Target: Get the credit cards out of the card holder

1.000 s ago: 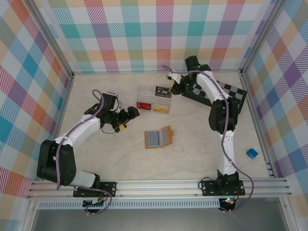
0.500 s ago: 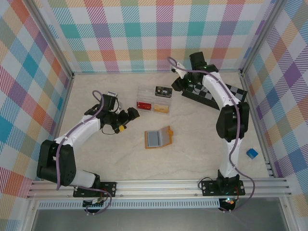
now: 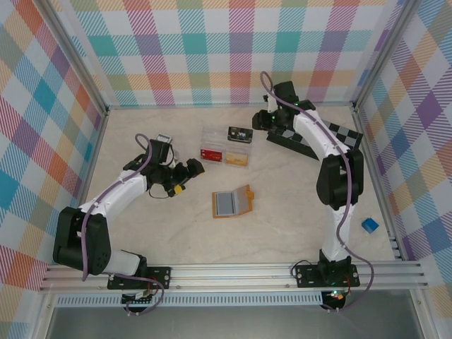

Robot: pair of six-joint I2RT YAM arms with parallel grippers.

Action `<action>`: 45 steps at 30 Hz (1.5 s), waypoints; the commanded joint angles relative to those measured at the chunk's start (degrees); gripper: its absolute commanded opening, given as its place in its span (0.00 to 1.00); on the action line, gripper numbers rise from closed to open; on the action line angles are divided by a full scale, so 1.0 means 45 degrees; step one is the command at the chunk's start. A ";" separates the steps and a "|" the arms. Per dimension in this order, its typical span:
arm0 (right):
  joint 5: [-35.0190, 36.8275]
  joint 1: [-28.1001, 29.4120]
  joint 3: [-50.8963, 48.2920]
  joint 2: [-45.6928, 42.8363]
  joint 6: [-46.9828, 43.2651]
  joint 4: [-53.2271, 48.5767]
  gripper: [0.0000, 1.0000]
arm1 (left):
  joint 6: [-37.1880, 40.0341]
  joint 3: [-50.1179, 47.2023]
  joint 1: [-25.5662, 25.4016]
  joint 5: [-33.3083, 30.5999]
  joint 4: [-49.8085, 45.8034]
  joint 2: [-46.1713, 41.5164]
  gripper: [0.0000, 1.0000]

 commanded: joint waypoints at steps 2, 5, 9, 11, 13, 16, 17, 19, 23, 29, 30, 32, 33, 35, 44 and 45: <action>0.1007 0.0367 0.1001 0.0985 0.2150 0.0042 0.46 | 0.0026 -0.0216 0.0199 0.0160 -0.0062 -0.0291 1.00; 0.1500 0.0563 0.1591 0.1446 0.2418 -0.0352 0.44 | 0.0026 -0.0187 0.0199 0.0185 -0.0047 -0.0255 1.00; 0.1564 0.0782 0.1796 0.1687 0.2568 -0.0483 0.41 | 0.0035 -0.0223 0.0199 0.0214 -0.0007 -0.0181 1.00; 0.1508 0.0880 0.1758 0.1686 0.2589 -0.0507 0.40 | 0.0026 -0.0227 0.0190 0.0244 0.0022 -0.0146 1.00; 0.1407 0.0951 0.1677 0.1657 0.2589 -0.0508 0.39 | 0.0025 -0.0246 0.0199 0.0274 0.0041 -0.0091 1.00; 0.1177 0.1021 0.1483 0.1526 0.2556 -0.0445 0.38 | 0.0015 -0.0247 0.0199 0.0302 0.0055 -0.0024 1.00; 0.1131 0.1027 0.1414 0.1477 0.2550 -0.0402 0.37 | 0.0016 -0.0252 0.0199 0.0302 0.0070 -0.0035 1.00; 0.0983 0.1032 0.1275 0.1370 0.2537 -0.0330 0.36 | 0.0003 -0.0262 0.0199 0.0322 0.0092 0.0002 1.00; 0.0498 0.1021 0.0964 0.1068 0.2511 0.0008 0.36 | 0.0004 -0.0232 0.0199 0.0346 0.0111 0.0025 1.00; 0.0079 0.1025 0.0576 0.0715 0.2489 0.0293 0.35 | -0.0030 -0.0235 0.0199 0.0361 0.0143 0.0068 1.00; 0.0034 0.1024 0.0466 0.0672 0.2491 0.0331 0.34 | -0.0032 -0.0235 0.0199 0.0361 0.0143 0.0066 1.00; -0.0017 0.1020 0.0317 0.0641 0.2469 0.0424 0.34 | -0.0017 -0.0243 0.0194 0.0361 0.0151 0.0062 1.00; -0.0018 0.1020 0.0264 0.0621 0.2457 0.0453 0.34 | -0.0015 -0.0226 0.0199 0.0366 0.0149 0.0068 1.00; 0.0090 0.1020 0.0270 0.0569 0.2380 0.0489 0.33 | -0.0032 -0.0230 0.0199 0.0361 0.0129 0.0078 1.00; 0.1622 0.1030 0.0205 -0.0824 0.1749 0.0073 0.44 | 0.0024 -0.0240 0.0114 0.0162 -0.0159 0.0052 1.00; 0.1454 0.1041 -0.0139 -0.1170 0.1677 0.0132 0.45 | -0.0007 -0.0216 0.0075 0.0112 -0.0226 0.0041 1.00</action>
